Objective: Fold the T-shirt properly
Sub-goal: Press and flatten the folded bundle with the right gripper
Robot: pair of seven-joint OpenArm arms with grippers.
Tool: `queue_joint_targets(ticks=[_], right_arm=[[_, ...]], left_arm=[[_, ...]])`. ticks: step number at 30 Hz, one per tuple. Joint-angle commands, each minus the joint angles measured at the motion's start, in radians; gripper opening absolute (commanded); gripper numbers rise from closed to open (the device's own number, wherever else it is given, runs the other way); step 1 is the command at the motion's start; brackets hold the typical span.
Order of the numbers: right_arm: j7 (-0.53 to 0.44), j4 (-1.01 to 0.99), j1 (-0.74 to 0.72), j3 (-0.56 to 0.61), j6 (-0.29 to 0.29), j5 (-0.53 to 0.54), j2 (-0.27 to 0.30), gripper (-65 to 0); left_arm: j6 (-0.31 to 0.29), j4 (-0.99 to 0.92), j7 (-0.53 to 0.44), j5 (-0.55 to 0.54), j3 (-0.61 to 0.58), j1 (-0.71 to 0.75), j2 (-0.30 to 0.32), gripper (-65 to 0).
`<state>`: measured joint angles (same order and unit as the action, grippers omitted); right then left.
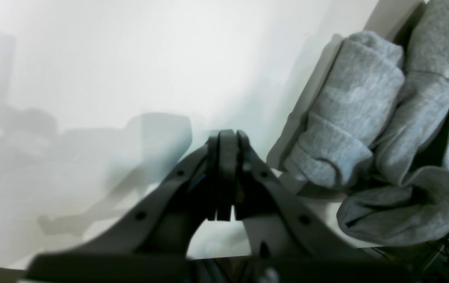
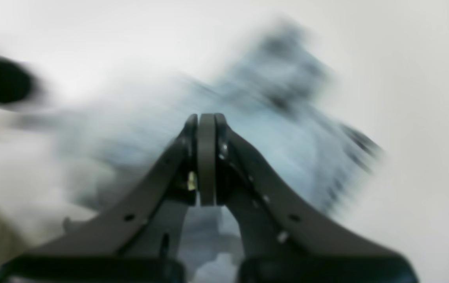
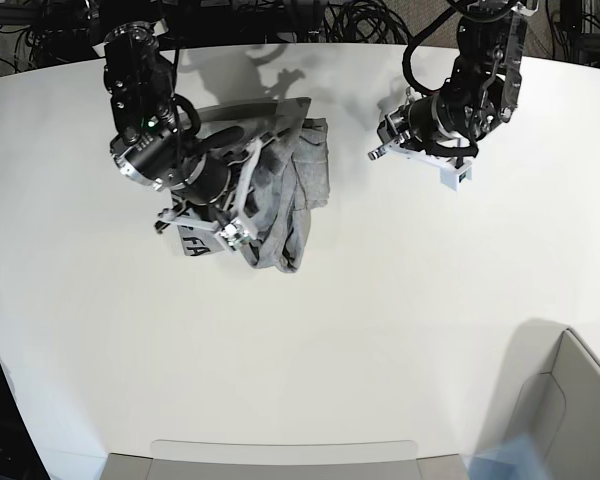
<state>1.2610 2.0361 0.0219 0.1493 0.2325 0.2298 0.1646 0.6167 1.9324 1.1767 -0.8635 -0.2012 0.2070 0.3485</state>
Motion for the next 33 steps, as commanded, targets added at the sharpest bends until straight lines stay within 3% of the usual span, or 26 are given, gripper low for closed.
queue_joint_targets(ticks=[1,4,12,16,19,27,33], right_arm=[[0.007,0.013,-0.004,-0.007,0.001,0.023,-0.007,-65.0],[0.046,0.011,0.006,0.019,0.008,0.03,0.013,-65.0],[0.053,-0.071,-0.017,0.398,0.008,0.027,0.013,-65.0],[0.047,-0.067,-0.018,0.461,0.006,0.029,-0.004,-65.0],[0.044,-0.033,-0.024,0.415,0.005,0.024,-0.017,-65.0],[-0.011,-0.07,-0.098,0.019,0.0,0.023,-0.041,-65.0],[-0.013,-0.246,-0.142,-0.017,0.0,0.023,-0.026,-65.0]], left_arm=[[0.035,0.015,0.019,-0.026,0.001,-0.007,0.004,-65.0],[0.035,0.015,0.019,-0.026,0.001,-0.007,0.005,-65.0],[0.035,0.014,0.018,-0.026,0.003,-0.008,0.002,-65.0],[0.035,0.014,0.018,-0.026,0.004,-0.008,0.004,-65.0],[0.035,0.014,0.018,-0.026,0.004,-0.008,0.004,-65.0],[0.035,0.014,0.018,-0.026,0.001,-0.008,0.002,-65.0],[0.035,0.014,0.021,-0.026,-0.001,-0.008,0.002,-65.0]])
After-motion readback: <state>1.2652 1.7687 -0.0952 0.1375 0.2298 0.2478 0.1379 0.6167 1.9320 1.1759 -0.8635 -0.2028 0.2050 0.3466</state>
